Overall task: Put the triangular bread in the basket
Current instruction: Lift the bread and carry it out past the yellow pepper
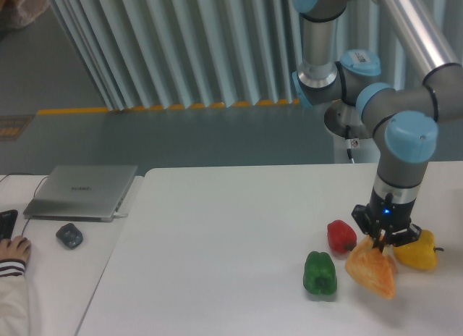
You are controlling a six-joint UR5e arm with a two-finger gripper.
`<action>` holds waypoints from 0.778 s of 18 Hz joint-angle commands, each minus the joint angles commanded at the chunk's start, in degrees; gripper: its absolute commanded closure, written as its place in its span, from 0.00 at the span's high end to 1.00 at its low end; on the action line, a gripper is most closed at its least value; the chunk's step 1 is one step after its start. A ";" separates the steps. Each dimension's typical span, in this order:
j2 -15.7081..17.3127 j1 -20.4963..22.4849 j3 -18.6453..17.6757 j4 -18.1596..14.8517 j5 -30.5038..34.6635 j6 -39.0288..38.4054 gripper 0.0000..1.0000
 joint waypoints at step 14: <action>1.85 10.81 -0.62 -1.05 4.99 40.87 0.06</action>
